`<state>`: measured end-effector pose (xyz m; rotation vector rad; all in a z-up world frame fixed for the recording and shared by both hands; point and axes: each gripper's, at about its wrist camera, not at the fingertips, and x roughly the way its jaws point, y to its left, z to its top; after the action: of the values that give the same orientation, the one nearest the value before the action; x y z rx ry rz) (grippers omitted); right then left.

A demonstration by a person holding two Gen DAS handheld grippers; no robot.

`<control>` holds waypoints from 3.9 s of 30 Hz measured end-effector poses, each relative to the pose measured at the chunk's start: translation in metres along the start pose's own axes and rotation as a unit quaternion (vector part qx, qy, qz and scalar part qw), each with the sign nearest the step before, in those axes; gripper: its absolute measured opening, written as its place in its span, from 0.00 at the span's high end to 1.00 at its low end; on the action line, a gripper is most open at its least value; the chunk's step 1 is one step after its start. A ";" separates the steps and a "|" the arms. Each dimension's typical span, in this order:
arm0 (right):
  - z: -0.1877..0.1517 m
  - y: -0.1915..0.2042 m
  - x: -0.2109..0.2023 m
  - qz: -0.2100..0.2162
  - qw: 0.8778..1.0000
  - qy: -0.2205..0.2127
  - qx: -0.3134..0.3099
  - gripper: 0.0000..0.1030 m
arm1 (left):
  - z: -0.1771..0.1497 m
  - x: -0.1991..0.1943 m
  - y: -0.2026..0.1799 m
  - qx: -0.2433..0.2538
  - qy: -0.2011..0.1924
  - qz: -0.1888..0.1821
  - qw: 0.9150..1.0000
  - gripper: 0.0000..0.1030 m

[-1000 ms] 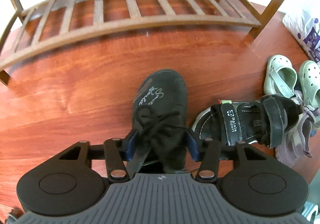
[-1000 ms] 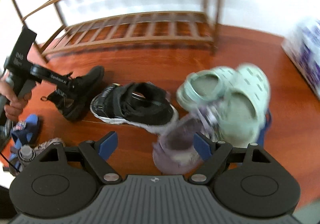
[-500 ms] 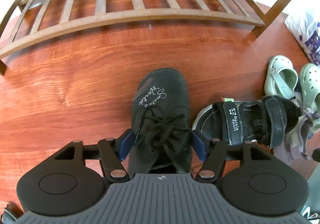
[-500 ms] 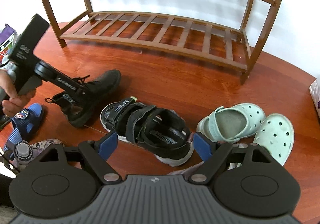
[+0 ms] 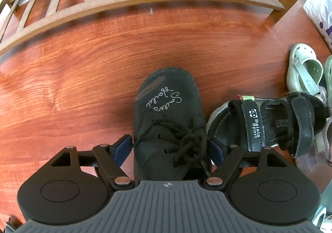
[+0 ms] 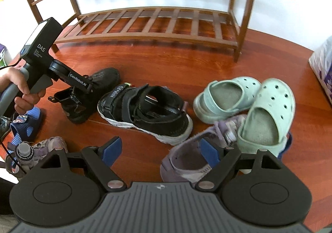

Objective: Organize scattered shoes
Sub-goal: 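Carry the black lace-up shoe with the left tool beside the black strap sandal, then grasp the black FASHION sandal with the right tool and lift it, then carry the black lace-up shoe with the left tool while the right tool carries the black sandal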

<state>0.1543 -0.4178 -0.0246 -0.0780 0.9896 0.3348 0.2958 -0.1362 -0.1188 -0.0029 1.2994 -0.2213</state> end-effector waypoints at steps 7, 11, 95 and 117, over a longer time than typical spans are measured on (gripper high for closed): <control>-0.002 -0.004 -0.003 -0.007 1.000 0.000 0.003 0.16 | -0.004 -0.002 0.003 -0.002 -0.011 -0.013 1.000 0.29; 0.007 -0.001 -0.001 -0.001 1.000 0.001 -0.014 0.16 | -0.007 -0.006 0.004 -0.004 -0.020 -0.004 1.000 0.33; 0.062 0.075 0.141 0.050 0.980 0.116 -0.157 0.30 | -0.201 -0.191 0.101 -0.231 -0.109 0.013 0.967 0.32; 0.065 0.195 0.065 0.066 0.993 0.066 -0.077 0.30 | -0.275 -0.234 0.223 -0.236 -0.115 0.032 0.964 0.32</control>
<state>0.1786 -0.2036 -0.0259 -0.1767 1.1020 0.5328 0.0104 0.1538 0.0018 -0.3820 1.0929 0.1449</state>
